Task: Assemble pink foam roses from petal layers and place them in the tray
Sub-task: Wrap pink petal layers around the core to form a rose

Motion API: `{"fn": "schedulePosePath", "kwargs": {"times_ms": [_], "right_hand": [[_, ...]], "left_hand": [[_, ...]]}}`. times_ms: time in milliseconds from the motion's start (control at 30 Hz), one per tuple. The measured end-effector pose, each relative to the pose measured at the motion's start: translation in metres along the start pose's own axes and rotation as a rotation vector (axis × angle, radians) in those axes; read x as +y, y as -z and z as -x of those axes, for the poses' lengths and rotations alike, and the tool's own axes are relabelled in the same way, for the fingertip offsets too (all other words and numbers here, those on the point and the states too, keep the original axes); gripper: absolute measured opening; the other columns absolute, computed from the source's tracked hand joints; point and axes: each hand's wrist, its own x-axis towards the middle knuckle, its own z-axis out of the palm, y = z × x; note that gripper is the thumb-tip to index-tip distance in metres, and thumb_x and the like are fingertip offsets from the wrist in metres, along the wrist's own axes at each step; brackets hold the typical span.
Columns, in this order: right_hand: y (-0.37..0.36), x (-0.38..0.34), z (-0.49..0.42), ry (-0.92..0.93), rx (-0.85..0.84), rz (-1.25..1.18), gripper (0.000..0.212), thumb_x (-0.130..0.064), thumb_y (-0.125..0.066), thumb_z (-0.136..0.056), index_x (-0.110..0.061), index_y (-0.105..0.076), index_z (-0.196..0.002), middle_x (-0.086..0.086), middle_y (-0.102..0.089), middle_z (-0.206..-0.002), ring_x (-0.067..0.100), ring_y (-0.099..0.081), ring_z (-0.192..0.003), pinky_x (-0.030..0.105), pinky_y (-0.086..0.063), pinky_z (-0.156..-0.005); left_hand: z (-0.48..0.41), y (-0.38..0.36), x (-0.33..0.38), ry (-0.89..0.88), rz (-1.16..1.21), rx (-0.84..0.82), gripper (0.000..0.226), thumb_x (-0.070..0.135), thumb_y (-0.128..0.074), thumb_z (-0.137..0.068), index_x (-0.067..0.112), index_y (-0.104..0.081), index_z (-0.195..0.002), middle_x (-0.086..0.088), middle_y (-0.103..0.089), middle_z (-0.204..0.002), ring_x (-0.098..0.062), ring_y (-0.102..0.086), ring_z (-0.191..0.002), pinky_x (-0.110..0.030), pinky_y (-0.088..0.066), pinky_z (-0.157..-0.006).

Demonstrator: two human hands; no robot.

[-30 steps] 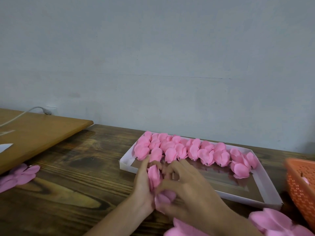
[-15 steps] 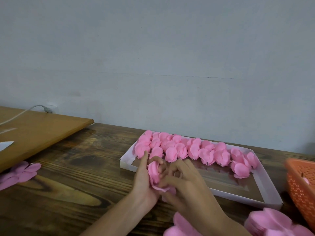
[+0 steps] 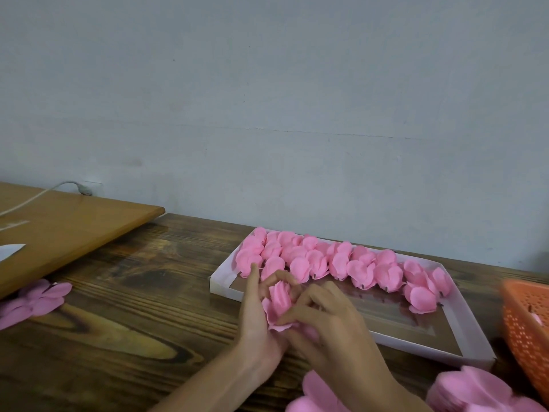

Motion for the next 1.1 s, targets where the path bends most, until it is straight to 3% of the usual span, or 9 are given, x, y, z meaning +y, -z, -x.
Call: {"fn": "schedulePosePath", "kwargs": {"times_ms": [100,233,300,400,567,700,767,1000,1100], "right_hand": [[0.002,-0.001,-0.002,-0.068,0.030,0.037,0.007,-0.038,-0.071,-0.083,-0.033,-0.076,-0.083,-0.019,-0.059,-0.080,0.004,-0.048,-0.080,0.010,-0.033,-0.073],[0.002,0.000,0.000,-0.080,0.027,0.049,0.008,-0.028,-0.080,-0.077,-0.033,-0.073,-0.078,-0.018,-0.061,-0.077,-0.001,-0.045,-0.079,0.010,-0.032,-0.071],[0.002,0.000,-0.001,-0.016,-0.004,0.033,0.008,-0.037,-0.069,-0.082,-0.033,-0.075,-0.078,-0.019,-0.063,-0.082,-0.004,-0.042,-0.083,0.015,-0.037,-0.072],[0.000,0.003,0.001,0.120,-0.032,0.126,0.015,-0.038,-0.066,-0.086,-0.035,-0.075,-0.075,-0.017,-0.064,-0.083,0.009,-0.055,-0.079,0.029,-0.048,-0.064],[-0.005,0.002,0.003,0.060,0.073,0.123,0.011,-0.033,-0.069,-0.082,-0.030,-0.073,-0.073,-0.016,-0.064,-0.078,0.015,-0.059,-0.074,0.033,-0.052,-0.060],[0.000,0.001,0.001,-0.041,0.143,0.138,0.018,-0.040,-0.069,-0.084,-0.027,-0.064,-0.072,-0.015,-0.058,-0.072,0.011,-0.049,-0.067,0.024,-0.040,-0.059],[0.001,-0.001,0.000,-0.022,0.167,0.155,0.015,-0.039,-0.067,-0.082,-0.026,-0.066,-0.077,-0.014,-0.059,-0.072,0.011,-0.050,-0.065,0.028,-0.044,-0.057],[0.001,-0.004,0.002,0.183,0.293,0.375,0.020,-0.007,-0.081,-0.080,-0.015,-0.063,-0.084,0.001,-0.063,-0.092,0.023,-0.045,-0.072,0.038,-0.041,-0.058],[0.000,-0.006,0.002,0.095,0.268,0.299,0.030,-0.020,-0.081,-0.075,-0.021,-0.057,-0.095,-0.001,-0.049,-0.088,0.022,-0.046,-0.074,0.035,-0.040,-0.059]], "left_hand": [[-0.001,0.001,-0.003,-0.058,-0.059,-0.017,0.064,0.067,-0.042,-0.101,0.011,-0.067,-0.081,-0.011,-0.056,-0.081,-0.025,-0.056,-0.067,-0.033,-0.055,-0.057],[0.002,-0.001,-0.005,-0.062,-0.073,-0.008,0.061,0.061,-0.042,-0.103,0.013,-0.064,-0.073,-0.006,-0.055,-0.071,-0.020,-0.052,-0.056,-0.028,-0.050,-0.049],[-0.001,0.001,-0.005,-0.070,-0.054,0.059,0.061,0.057,-0.042,-0.105,0.014,-0.063,-0.067,-0.004,-0.057,-0.063,-0.017,-0.056,-0.049,-0.024,-0.048,-0.042],[-0.005,0.002,-0.004,-0.098,-0.015,0.122,0.057,0.054,-0.043,-0.105,0.016,-0.054,-0.065,-0.003,-0.051,-0.061,-0.015,-0.055,-0.049,-0.021,-0.048,-0.046],[-0.004,0.001,-0.007,-0.120,-0.105,0.024,0.060,0.059,-0.039,-0.104,0.017,-0.051,-0.063,-0.005,-0.046,-0.067,-0.017,-0.045,-0.056,-0.029,-0.032,-0.050],[0.000,0.000,-0.007,-0.099,-0.041,-0.083,0.061,0.058,-0.040,-0.104,0.012,-0.052,-0.066,-0.008,-0.050,-0.067,-0.021,-0.048,-0.049,-0.028,-0.045,-0.045],[0.003,0.000,-0.007,-0.074,-0.056,-0.123,0.057,0.058,-0.047,-0.101,0.012,-0.054,-0.068,-0.008,-0.049,-0.065,-0.021,-0.049,-0.048,-0.027,-0.048,-0.046],[0.008,-0.001,-0.011,-0.066,-0.119,-0.200,0.043,0.058,-0.073,-0.084,0.018,-0.067,-0.072,-0.001,-0.059,-0.071,-0.015,-0.063,-0.068,-0.029,-0.052,-0.062],[0.009,-0.003,-0.012,-0.043,-0.132,-0.175,0.046,0.059,-0.069,-0.091,0.016,-0.069,-0.074,-0.008,-0.064,-0.075,-0.022,-0.066,-0.073,-0.033,-0.055,-0.067]]}}
